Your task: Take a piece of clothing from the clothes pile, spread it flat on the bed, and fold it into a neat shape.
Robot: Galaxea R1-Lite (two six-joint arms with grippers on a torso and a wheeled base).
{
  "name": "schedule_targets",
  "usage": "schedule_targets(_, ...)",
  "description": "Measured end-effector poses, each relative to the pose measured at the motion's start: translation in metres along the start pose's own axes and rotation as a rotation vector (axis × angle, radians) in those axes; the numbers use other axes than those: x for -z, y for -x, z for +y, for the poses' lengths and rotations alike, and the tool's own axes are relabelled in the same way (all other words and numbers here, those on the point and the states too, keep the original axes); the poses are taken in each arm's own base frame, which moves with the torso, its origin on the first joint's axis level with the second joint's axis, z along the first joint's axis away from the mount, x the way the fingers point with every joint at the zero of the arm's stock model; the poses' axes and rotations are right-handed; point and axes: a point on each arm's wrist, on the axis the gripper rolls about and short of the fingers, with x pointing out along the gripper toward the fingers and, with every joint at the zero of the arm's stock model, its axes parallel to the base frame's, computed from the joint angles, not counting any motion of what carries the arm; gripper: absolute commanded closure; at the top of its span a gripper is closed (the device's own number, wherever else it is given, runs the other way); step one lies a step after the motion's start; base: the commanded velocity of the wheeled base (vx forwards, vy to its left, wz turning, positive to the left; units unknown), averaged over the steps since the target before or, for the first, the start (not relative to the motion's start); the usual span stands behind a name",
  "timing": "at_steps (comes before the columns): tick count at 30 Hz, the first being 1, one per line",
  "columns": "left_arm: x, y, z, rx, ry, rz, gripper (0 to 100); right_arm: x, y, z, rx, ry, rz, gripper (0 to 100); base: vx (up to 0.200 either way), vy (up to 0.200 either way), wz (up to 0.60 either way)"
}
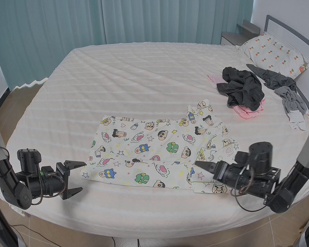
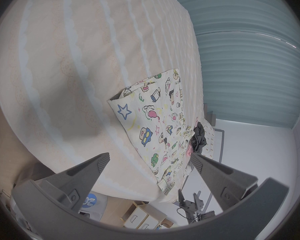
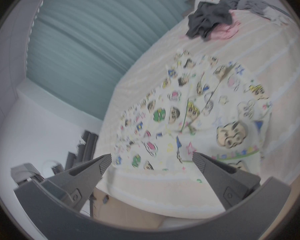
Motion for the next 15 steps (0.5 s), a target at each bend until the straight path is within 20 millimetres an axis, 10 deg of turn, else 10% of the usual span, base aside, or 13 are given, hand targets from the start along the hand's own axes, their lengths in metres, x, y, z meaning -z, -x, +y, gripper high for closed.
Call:
schedule_targets(7,0.000,0.001,-0.001,0.003,-0.004,0.000,0,-0.027,0.055,-0.013,-0.071,-0.051,-0.183,0,0.200,0.000,0.00)
schedule_targets(15,0.000,0.001,-0.001,0.004,-0.006,0.001,0,-0.031,0.065,-0.016,-0.066,-0.050,-0.207,0,0.000,0.000,0.00)
